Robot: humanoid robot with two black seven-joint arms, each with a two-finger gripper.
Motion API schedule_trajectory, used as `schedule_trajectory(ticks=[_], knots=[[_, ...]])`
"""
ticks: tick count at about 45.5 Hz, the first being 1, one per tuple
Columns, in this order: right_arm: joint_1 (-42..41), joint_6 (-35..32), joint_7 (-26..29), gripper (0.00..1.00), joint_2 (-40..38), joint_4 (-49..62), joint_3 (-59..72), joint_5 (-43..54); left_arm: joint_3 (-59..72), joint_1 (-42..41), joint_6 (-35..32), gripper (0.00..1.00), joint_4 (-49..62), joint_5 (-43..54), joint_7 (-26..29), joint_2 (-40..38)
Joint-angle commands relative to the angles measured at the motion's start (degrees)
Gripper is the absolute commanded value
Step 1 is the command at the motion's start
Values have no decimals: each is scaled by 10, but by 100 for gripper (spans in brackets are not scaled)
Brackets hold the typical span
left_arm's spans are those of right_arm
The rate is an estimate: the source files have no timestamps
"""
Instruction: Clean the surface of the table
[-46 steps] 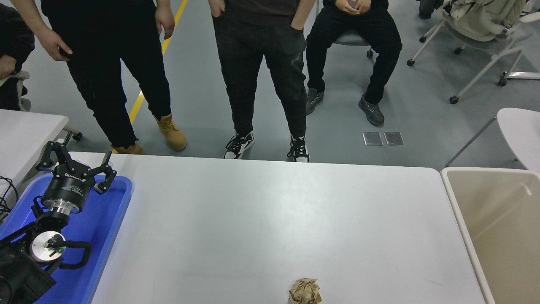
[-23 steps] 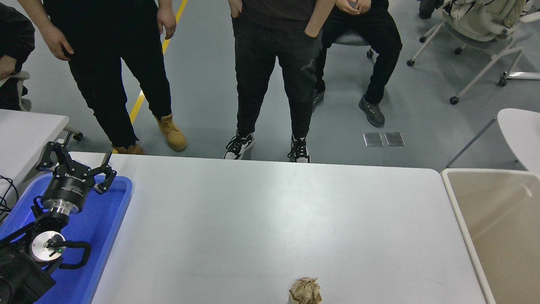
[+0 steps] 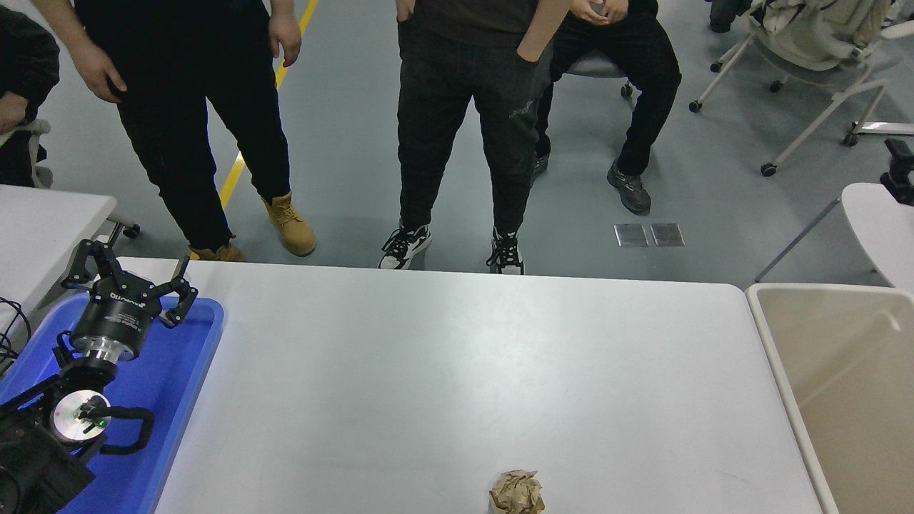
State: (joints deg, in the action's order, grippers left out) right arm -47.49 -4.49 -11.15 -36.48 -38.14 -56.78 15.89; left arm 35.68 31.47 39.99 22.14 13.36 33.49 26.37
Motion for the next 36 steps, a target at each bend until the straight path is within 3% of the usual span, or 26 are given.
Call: schedule_trajectory(ticks=[1,12,36], knots=[[42,-3,-19,98,54,-70,-75,1,0,0,0,100,0,0,0,0],[106,-21,-75,99,113,-95,-131,17,0,0,0,100,0,0,0,0],[203,-39,-111,98,171,-91,-141,34,0,0,0,100,0,0,0,0]])
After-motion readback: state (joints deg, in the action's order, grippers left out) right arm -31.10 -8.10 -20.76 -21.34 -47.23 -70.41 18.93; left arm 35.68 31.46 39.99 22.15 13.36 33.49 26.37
